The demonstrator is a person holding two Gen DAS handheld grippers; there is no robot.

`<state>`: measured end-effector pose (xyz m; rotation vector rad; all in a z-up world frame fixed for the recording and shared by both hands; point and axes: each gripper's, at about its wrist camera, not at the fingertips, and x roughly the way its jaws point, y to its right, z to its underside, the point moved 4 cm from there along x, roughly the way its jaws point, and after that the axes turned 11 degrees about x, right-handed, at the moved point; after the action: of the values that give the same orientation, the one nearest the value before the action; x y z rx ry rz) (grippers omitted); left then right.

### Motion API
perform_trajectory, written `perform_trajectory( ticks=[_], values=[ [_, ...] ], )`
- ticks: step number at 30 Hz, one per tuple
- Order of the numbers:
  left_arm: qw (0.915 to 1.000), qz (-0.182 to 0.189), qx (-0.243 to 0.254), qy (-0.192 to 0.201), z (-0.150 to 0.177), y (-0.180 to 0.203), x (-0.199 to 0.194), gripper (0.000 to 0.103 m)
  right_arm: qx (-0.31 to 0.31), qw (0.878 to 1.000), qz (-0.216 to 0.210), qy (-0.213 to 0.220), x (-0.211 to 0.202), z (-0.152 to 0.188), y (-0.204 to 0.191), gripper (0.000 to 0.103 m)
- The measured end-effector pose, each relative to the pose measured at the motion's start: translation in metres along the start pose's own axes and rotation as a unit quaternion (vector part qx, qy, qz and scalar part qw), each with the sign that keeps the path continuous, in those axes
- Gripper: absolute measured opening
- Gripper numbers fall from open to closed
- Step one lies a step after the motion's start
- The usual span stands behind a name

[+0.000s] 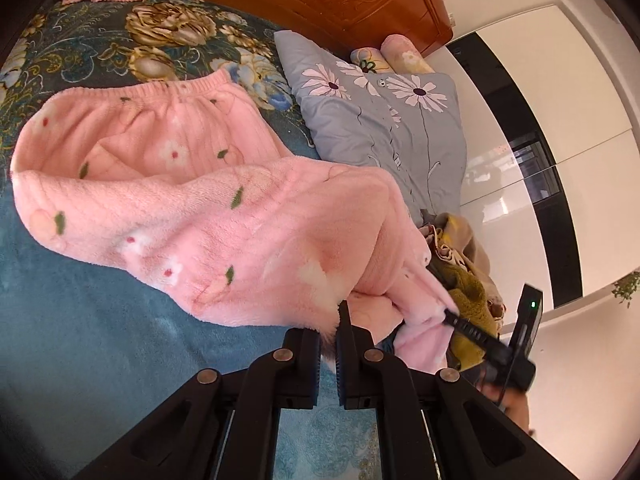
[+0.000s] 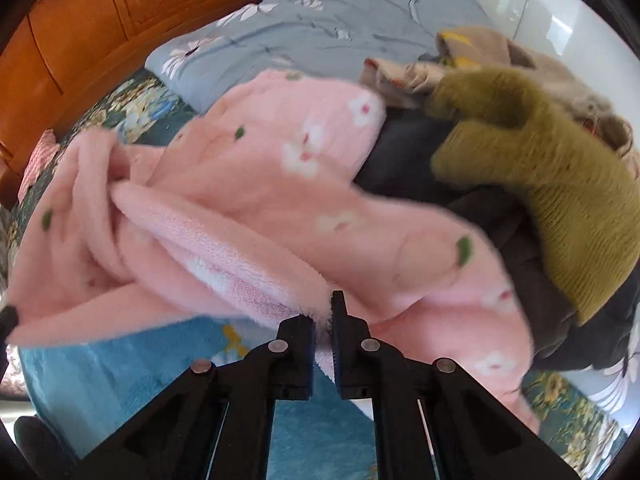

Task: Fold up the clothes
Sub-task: 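Fold the pink garment sleeve inward with the right gripper while the left gripper holds the hem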

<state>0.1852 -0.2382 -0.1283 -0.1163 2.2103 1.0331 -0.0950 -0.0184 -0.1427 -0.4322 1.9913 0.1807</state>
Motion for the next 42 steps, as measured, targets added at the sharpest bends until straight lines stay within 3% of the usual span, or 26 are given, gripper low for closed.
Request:
perform_trajectory(
  ticks=[6,9,12,15,16,19,22,25,26,28,29,30,32,34,38,42],
  values=[
    [0.9999,-0.015,0.001,-0.005,0.027,-0.024,-0.053,0.006,0.021,0.994,0.052,0.097,-0.035,-0.116,0.019,0.007],
    [0.9995,-0.026,-0.016,0.003,0.032,-0.041,-0.069,0.006,0.028,0.99,0.08,0.112,-0.026,-0.143,0.012,0.007],
    [0.999,-0.03,-0.03,0.012,0.032,-0.053,-0.078,0.006,0.046,0.991,0.088,0.085,-0.008,-0.148,0.011,0.007],
    [0.999,-0.027,-0.034,0.012,0.033,-0.057,-0.078,0.006,0.049,0.995,0.055,0.063,-0.002,-0.129,0.003,0.008],
    [0.9991,-0.024,-0.034,0.01,0.033,-0.057,-0.077,0.006,0.04,0.996,0.044,0.065,-0.007,-0.123,-0.001,0.012],
    [0.9993,-0.016,-0.033,0.006,0.034,-0.057,-0.072,0.006,0.018,0.996,0.015,0.084,-0.034,-0.099,-0.008,0.055],
    [0.9992,-0.001,-0.041,0.005,0.034,-0.057,-0.067,0.006,0.011,0.993,-0.023,0.114,-0.073,-0.059,-0.009,0.057],
    [0.9988,0.008,-0.047,0.003,0.034,-0.059,-0.066,0.006,0.049,0.99,-0.125,0.052,-0.063,0.005,-0.012,0.057],
    [0.9987,0.011,-0.049,0.002,0.035,-0.059,-0.067,0.006,0.084,0.987,-0.137,0.008,-0.04,0.026,-0.011,0.057],
    [0.9987,0.015,-0.049,0.002,0.036,-0.058,-0.07,0.006,0.157,0.971,-0.16,-0.079,0.006,0.068,-0.011,0.057],
    [0.9988,0.015,-0.047,0.003,0.036,-0.058,-0.072,0.006,0.226,0.953,-0.167,-0.114,0.029,0.086,-0.006,0.057],
    [0.9989,0.015,-0.045,0.004,0.036,-0.057,-0.074,0.006,0.295,0.926,-0.193,-0.133,0.046,0.101,-0.001,0.057],
    [0.9987,0.02,-0.046,0.01,0.037,-0.056,-0.077,0.006,0.407,0.874,-0.232,-0.127,0.064,0.12,0.009,0.057],
    [0.9986,0.025,-0.045,0.014,0.039,-0.053,-0.08,0.006,0.465,0.845,-0.244,-0.097,0.067,0.127,0.014,0.057],
    [0.9985,0.035,-0.037,0.019,0.042,-0.048,-0.09,0.006,0.532,0.789,-0.296,-0.084,0.065,0.131,0.004,0.057],
    [0.9984,0.044,-0.031,0.02,0.045,-0.044,-0.097,0.006,0.525,0.792,-0.299,-0.087,0.061,0.124,-0.016,0.056]
  ],
)
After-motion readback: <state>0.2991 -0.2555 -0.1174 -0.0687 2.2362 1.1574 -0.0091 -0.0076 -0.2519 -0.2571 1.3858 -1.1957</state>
